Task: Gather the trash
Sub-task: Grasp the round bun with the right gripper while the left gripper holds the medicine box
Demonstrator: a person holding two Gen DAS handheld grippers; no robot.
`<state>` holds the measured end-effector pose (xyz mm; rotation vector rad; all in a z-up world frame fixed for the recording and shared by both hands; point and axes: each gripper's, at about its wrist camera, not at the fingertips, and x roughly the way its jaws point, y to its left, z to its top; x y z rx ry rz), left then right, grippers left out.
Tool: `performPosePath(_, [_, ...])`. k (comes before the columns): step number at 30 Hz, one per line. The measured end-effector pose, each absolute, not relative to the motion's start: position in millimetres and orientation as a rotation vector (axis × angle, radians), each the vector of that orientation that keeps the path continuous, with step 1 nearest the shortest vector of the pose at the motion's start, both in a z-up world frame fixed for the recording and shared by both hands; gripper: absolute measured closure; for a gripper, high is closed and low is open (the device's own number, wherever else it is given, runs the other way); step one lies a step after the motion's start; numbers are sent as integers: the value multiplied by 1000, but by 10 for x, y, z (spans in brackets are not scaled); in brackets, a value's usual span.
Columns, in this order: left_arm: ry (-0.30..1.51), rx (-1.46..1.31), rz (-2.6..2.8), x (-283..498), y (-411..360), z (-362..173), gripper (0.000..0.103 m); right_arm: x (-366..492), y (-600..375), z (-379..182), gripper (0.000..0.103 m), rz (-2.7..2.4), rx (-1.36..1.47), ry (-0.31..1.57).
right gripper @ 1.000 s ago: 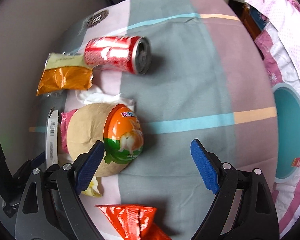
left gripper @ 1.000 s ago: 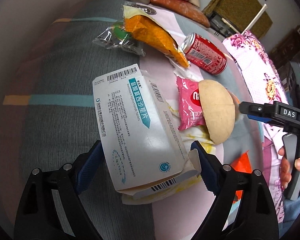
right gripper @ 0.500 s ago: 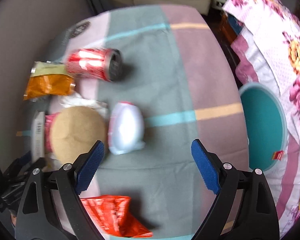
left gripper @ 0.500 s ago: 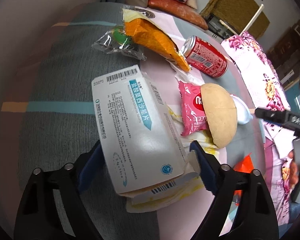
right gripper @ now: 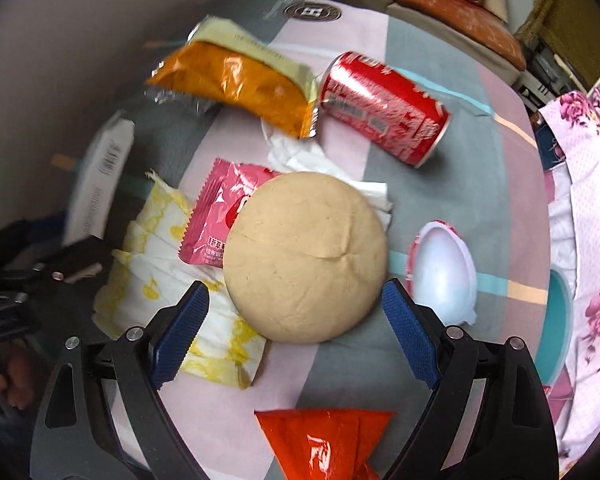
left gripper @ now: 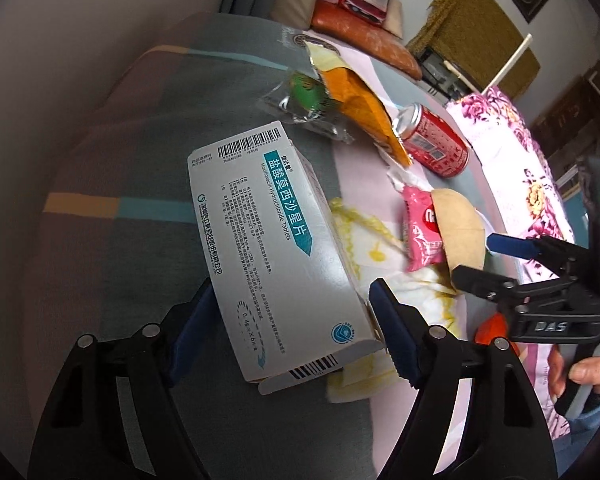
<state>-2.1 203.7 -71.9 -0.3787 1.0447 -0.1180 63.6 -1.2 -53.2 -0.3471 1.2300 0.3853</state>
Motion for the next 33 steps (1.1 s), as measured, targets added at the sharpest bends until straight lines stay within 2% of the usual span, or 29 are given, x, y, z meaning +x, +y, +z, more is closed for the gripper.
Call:
performPosePath(8, [1061,-368,-90,40,1985,-750,22,616,23,-664,16,357,-400,1218])
performPosePath(15, [1042,-407,-129,19,1989,-658,26,713,-417,-301,50,373,-157,1152])
performPosePath(18, [1015,-389,-159,14,1927,-544,26,778,-637,-174,59,374,-43,1141])
performPosePath(24, [977,-338,-281,20,1605,-303,26,955,-966,-89,69,329,98,1137])
performPosePath(33, [1018,-281,-366,369,1086,-384,26,1070,-1146,-222,71,294,134,1150])
